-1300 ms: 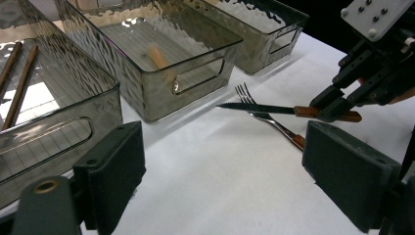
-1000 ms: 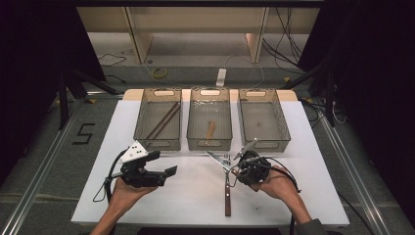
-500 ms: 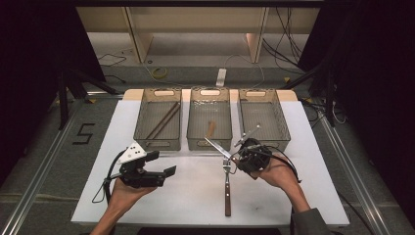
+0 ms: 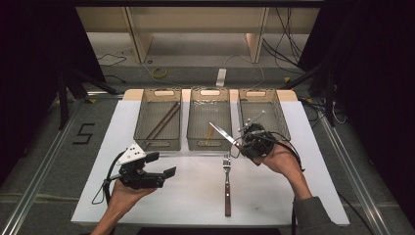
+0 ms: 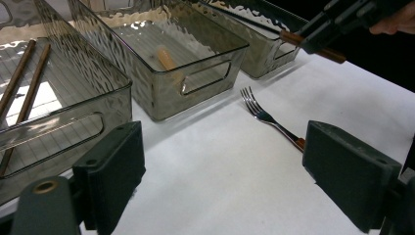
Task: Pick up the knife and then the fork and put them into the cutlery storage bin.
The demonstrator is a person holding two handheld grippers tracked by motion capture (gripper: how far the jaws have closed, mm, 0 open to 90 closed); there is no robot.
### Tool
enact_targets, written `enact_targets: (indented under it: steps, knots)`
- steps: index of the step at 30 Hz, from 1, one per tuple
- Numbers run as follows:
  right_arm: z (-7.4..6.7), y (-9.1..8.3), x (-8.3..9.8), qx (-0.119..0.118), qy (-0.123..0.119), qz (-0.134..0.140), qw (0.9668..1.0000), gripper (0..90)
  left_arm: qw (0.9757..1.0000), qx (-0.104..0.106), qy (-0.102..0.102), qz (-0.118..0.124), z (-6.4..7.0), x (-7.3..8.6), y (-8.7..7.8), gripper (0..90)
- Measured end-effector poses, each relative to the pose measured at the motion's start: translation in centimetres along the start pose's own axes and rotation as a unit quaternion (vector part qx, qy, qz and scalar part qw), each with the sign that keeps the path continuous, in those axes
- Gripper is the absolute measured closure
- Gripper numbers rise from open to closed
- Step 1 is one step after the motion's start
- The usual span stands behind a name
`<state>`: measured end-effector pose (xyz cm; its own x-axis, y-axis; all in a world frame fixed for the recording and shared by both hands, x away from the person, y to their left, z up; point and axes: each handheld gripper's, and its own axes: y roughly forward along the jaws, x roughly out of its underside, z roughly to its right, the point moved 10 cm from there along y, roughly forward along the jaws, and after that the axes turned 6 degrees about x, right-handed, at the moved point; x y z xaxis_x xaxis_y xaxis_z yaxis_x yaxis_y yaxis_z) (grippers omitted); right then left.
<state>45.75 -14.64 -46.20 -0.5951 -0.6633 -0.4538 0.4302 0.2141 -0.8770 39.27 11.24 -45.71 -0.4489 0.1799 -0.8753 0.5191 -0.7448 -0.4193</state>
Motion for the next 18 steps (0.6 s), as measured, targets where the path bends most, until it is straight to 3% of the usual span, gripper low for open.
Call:
enact_targets:
  steps: [18]
  knots:
    - [4.5,-0.7,-2.6,0.038,0.041,0.02,0.9982,77.0,1.0,0.0,-0.001,0.0,-0.1,0.0,-0.1,15.1]
